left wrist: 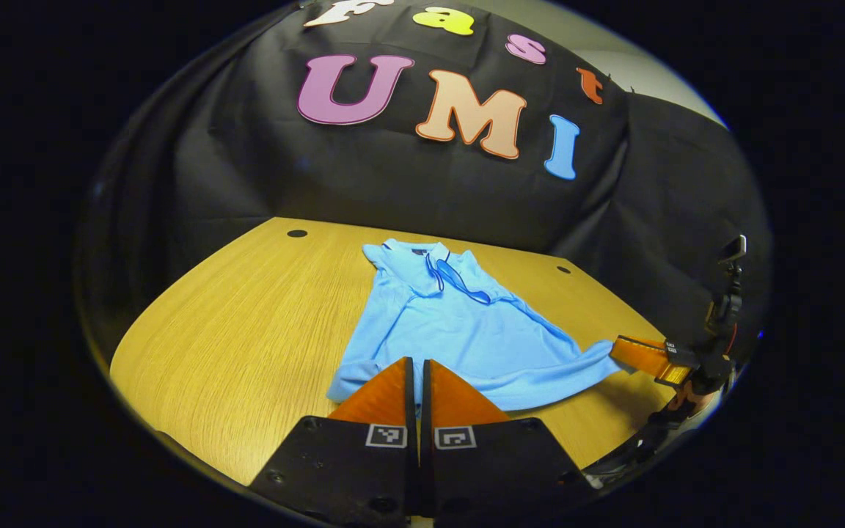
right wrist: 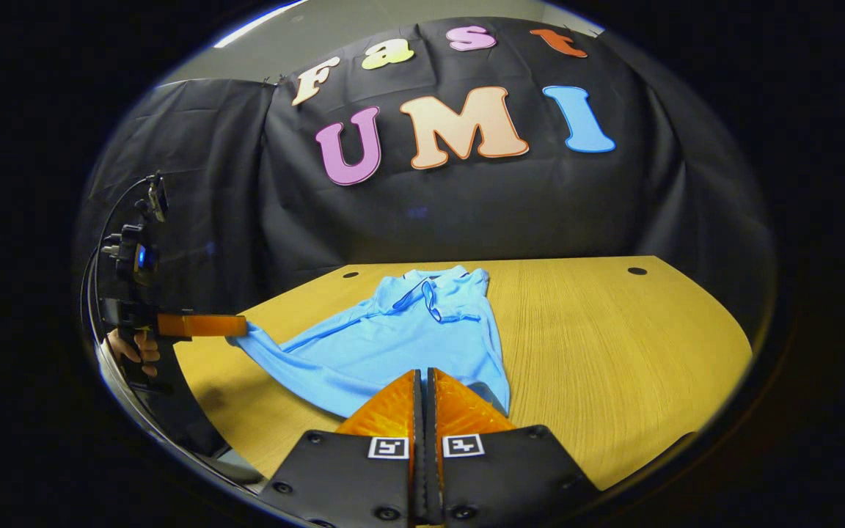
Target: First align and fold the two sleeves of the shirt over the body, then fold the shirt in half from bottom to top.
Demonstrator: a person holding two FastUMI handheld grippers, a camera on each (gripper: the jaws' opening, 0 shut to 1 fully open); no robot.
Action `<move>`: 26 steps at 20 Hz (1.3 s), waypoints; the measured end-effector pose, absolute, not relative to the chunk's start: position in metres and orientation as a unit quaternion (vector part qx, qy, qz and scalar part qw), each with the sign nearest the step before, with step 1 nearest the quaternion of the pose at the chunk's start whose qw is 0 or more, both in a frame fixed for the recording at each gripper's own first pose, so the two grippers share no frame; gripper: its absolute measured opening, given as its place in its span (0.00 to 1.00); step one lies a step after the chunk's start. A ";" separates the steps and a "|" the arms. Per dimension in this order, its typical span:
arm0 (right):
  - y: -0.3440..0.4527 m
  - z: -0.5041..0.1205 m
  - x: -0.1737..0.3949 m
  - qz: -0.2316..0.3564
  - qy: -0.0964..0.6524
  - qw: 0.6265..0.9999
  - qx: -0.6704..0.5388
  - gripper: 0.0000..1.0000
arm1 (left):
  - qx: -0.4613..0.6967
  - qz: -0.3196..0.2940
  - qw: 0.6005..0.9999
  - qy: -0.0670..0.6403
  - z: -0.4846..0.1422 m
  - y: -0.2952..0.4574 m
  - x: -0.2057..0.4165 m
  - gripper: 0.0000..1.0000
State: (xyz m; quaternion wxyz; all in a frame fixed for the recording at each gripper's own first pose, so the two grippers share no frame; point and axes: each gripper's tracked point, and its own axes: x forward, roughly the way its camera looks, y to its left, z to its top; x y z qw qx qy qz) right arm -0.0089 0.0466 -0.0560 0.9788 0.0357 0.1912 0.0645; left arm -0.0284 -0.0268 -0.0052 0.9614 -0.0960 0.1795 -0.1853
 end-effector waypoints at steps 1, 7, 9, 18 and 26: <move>0.045 -0.052 -0.001 0.062 0.189 0.979 0.033 0.02 | -0.097 -0.183 0.962 0.176 -0.002 -0.025 -0.018 0.00; 0.037 -0.024 0.053 0.049 0.178 0.983 0.006 0.02 | -0.115 -0.166 0.966 0.163 0.020 -0.021 0.041 0.00; 0.038 -0.012 0.074 0.047 0.170 0.984 -0.001 0.02 | -0.108 -0.158 0.970 0.152 0.034 -0.017 0.063 0.00; 0.022 0.000 0.178 0.006 0.171 0.985 0.001 0.02 | -0.121 -0.109 0.978 0.133 0.077 -0.013 0.165 0.00; -0.001 -0.043 0.278 -0.051 0.190 0.980 -0.018 0.02 | -0.121 -0.061 0.979 0.152 0.043 -0.015 0.262 0.00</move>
